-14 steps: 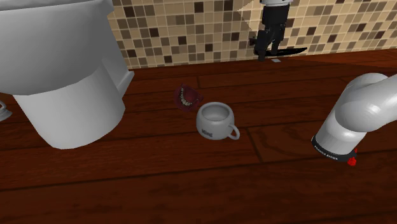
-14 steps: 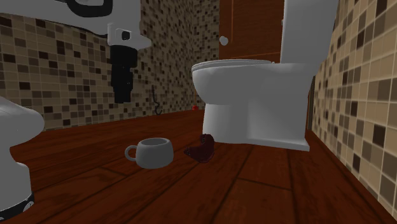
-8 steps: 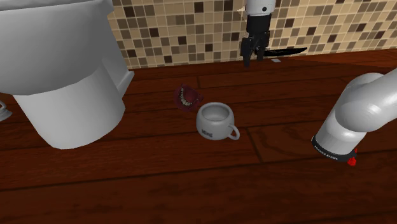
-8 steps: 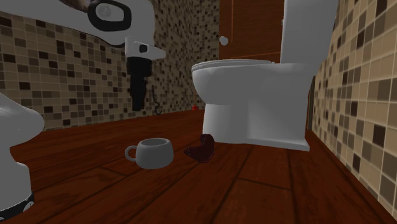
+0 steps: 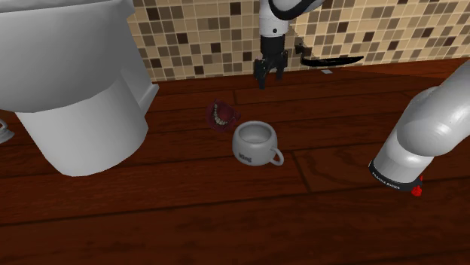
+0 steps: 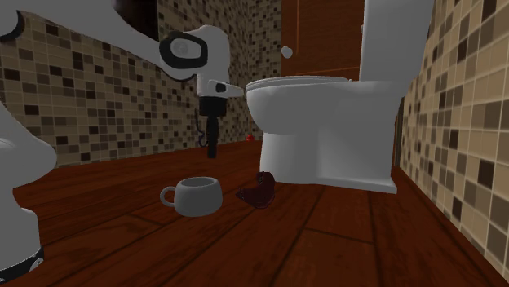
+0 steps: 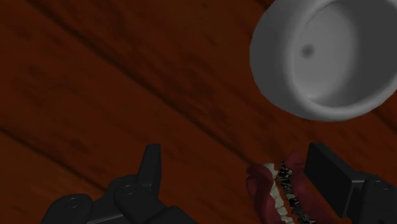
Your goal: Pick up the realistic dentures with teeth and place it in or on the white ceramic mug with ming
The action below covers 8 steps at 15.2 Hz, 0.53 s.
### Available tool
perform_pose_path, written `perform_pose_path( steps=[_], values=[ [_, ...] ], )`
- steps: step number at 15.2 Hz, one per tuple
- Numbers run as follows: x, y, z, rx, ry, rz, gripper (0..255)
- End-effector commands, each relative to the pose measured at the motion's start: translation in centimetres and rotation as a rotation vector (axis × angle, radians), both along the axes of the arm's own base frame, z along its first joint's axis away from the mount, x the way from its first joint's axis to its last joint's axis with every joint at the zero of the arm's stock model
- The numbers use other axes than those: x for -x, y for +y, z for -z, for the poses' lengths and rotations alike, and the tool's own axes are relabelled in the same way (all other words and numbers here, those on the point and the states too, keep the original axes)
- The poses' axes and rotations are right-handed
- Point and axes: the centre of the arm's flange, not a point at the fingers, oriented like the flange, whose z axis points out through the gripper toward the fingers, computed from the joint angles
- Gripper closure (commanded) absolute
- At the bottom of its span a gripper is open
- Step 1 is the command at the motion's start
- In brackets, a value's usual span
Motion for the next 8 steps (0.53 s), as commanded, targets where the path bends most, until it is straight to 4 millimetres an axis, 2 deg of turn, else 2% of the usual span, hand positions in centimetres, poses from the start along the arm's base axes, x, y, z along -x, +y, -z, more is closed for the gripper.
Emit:
perform_pose_path(
  steps=[1, 8],
  values=[
    [-2.1, 1.1, 1.1, 0.000, -0.004, 0.003, 0],
    [-9.4, 4.7, 5.1, 0.003, -0.016, 0.012, 0]
  ],
)
